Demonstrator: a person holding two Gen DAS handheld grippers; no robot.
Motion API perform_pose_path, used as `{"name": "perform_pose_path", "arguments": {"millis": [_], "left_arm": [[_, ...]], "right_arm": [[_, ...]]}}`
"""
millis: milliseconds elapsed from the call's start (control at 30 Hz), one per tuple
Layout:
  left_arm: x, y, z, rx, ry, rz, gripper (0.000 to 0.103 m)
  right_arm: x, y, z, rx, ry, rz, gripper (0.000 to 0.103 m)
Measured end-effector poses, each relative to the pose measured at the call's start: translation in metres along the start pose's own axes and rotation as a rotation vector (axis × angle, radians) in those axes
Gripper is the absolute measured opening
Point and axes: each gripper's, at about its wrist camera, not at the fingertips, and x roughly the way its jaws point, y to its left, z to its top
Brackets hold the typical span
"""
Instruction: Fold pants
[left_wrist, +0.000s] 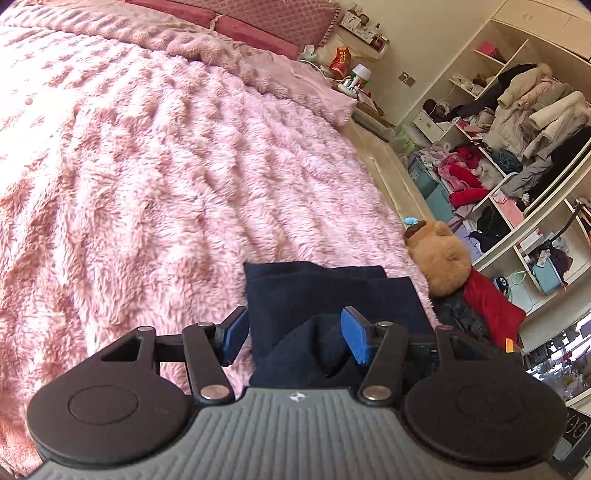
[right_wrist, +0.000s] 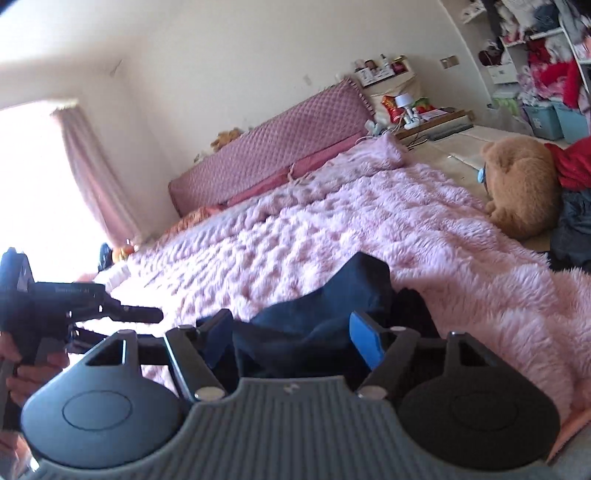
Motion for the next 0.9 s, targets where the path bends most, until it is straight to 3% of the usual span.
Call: {"name": "perform_pose_path", "arguments": {"millis": [100,167,267,300,367,400,433,500,567,600,633,733,800,900], "left_arm": [[0.001,0.001,-0.02,0.098,0.009,-0.064,0.065],[0.003,-0.001,-0.038,0.201,0.014,-0.11,0.065],[0.007,-0.023,-0.064,0.386,-0.056,-0.113,0.068],[0.009,-0.028,-0.068,0.419,-0.071,-0.108,0.068],[0.018,-0.037,-0.073,0.401,-0.055,-0.129,0.069],[0.022,-0.038,-0.073,0.37,-0.048,-0.134,0.071],[0.027,-0.039,-0.074,0.343,-0.048,-0.123,0.072],[0.033,-0.035,-0.077,0.313,-0.043,-0.09,0.065],[0.035,-0.026,-0.078,0.273,-0.025,-0.054,0.046],[0.035,-0.024,-0.078,0.259,-0.013,-0.036,0.028],[0.036,-0.02,-0.078,0.239,0.019,-0.03,0.021],[0.033,-0.015,-0.079,0.197,0.105,-0.077,0.013],[0.028,-0.022,-0.087,0.25,0.129,-0.065,0.012],[0.023,-0.034,-0.105,0.354,0.177,-0.059,0.011]], "right_arm": [[-0.003,0.027,-0.024,-0.192,0.079,-0.104,0.078],[0.001,0.039,-0.037,-0.31,0.11,-0.188,0.078],[0.013,0.051,-0.045,-0.437,0.101,-0.267,0.076],[0.016,0.052,-0.044,-0.448,0.09,-0.274,0.071],[0.022,0.052,-0.043,-0.45,0.085,-0.26,0.057],[0.024,0.051,-0.042,-0.451,0.085,-0.258,0.041],[0.025,0.047,-0.04,-0.444,0.091,-0.255,0.019],[0.024,0.036,-0.036,-0.399,0.097,-0.248,0.006],[0.018,0.016,-0.028,-0.326,0.095,-0.223,0.003],[0.016,0.008,-0.025,-0.301,0.096,-0.227,0.002],[0.012,-0.003,-0.023,-0.27,0.101,-0.233,0.002],[0.01,-0.032,-0.017,-0.126,0.13,-0.216,0.002],[0.013,-0.046,-0.015,-0.05,0.146,-0.217,0.002],[0.019,-0.052,-0.012,-0.031,0.157,-0.266,0.002]]}}
